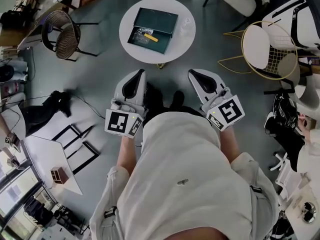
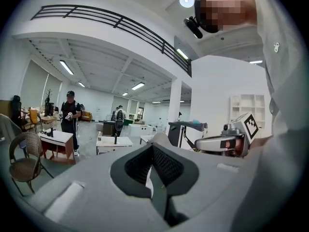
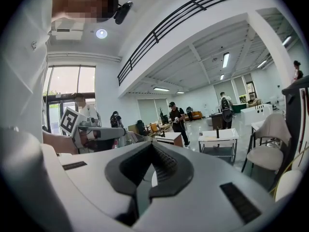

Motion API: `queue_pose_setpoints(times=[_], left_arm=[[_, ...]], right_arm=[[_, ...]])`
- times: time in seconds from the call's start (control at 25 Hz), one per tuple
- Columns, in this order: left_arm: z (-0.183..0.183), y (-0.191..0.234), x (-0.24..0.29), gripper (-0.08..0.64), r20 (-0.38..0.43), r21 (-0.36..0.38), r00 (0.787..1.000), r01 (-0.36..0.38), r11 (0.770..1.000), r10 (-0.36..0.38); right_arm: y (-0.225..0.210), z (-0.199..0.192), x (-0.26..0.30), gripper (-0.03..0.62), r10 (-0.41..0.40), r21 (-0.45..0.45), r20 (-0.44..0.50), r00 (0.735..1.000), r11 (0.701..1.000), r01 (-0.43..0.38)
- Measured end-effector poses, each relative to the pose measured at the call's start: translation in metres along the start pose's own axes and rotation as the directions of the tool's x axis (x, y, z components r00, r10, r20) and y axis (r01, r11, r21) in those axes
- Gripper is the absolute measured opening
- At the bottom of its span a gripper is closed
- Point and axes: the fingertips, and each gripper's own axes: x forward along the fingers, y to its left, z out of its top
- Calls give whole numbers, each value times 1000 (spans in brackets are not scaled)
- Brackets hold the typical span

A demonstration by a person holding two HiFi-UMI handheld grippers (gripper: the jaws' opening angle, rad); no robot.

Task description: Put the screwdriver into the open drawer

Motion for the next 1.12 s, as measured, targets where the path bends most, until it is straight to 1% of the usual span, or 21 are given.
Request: queue_pose_setpoints(times=[0.2,0.4,0.52,0.64,0.8,0.92,1.0,1.12], left_arm=[[3,-5,-9,9,12,-15,1000,-13,1000,13],[10,-9,-25,9,40,-15,999,-7,1000,8],[6,-7,-34,9,22,-34,1000,-5,999,6],[1,-9,-46,9,-3,-18,1000,-20,1000,20],[-6,-13,-55,9,-25,7,1000,-12,1000,12],[-9,-15,-60,9,-29,6,1000,-6,1000,6],[-11,-17,-63,9,-31,7,1000,2,1000,-1],[-14,-18,-64,9,-41,-10,999,9,1000,-10]], right_arm=[[14,3,-6,5,28,10,10,1000,1000,-28],[21,8,-4,5,31,-26,13,999,999,-31],[26,7,-3,6,38,-17,17,999,999,-38],[32,3,-2,5,39,-11,13,999,999,-39],[41,0,-1,5,42,-17,14,999,999,-42],[50,-3,0,5,44,-24,6,999,999,-44],[54,-6,-2,5,40,-16,-1,999,999,-40],[57,-11,-5,6,37,-1,-9,999,999,-37]])
